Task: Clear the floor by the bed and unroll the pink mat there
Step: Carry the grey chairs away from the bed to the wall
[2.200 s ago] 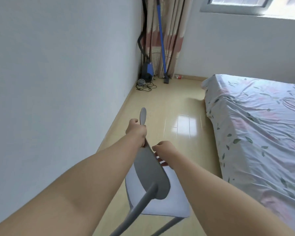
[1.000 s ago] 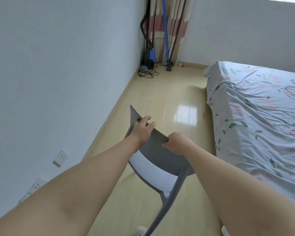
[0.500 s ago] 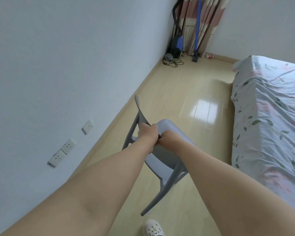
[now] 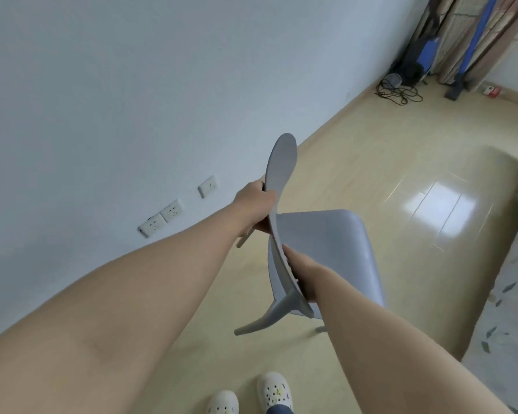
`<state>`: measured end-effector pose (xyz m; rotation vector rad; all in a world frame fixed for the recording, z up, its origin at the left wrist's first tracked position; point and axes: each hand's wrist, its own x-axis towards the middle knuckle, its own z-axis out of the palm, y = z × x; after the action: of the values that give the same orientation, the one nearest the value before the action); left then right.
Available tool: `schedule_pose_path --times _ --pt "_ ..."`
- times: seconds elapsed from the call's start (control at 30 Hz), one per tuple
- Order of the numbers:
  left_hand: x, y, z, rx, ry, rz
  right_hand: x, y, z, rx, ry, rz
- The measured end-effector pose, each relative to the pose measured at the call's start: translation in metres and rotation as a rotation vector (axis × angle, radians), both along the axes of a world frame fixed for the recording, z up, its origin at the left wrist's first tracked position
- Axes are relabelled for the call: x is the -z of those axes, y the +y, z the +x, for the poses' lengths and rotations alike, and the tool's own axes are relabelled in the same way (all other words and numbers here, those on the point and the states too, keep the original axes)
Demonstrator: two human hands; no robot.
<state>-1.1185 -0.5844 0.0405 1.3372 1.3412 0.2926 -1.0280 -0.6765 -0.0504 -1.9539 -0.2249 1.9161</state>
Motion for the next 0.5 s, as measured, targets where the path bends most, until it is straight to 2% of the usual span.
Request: schedule_pose_path --times 0.1,0.23,0.3,0.5 --pt "0.014 0.005 -0.029 -0.046 0.011 -0.024 0.024 0.021 -0.023 -0.037 0.021 -0.020" --pt "0.031 -0.001 -0.079 -0.166 0.044 0.002 0.050 0.048 -0.058 0.061 0.089 -0.020" --pt "0.038 -0.011 -0.102 -0.233 0.022 0.006 0.051 0.049 -0.077 0.039 0.134 -0.054" --pt "0.021 -0.035 -0.128 -0.410 -0.028 0.152 0.052 0.045 -0.126 0.074 0.140 0.063"
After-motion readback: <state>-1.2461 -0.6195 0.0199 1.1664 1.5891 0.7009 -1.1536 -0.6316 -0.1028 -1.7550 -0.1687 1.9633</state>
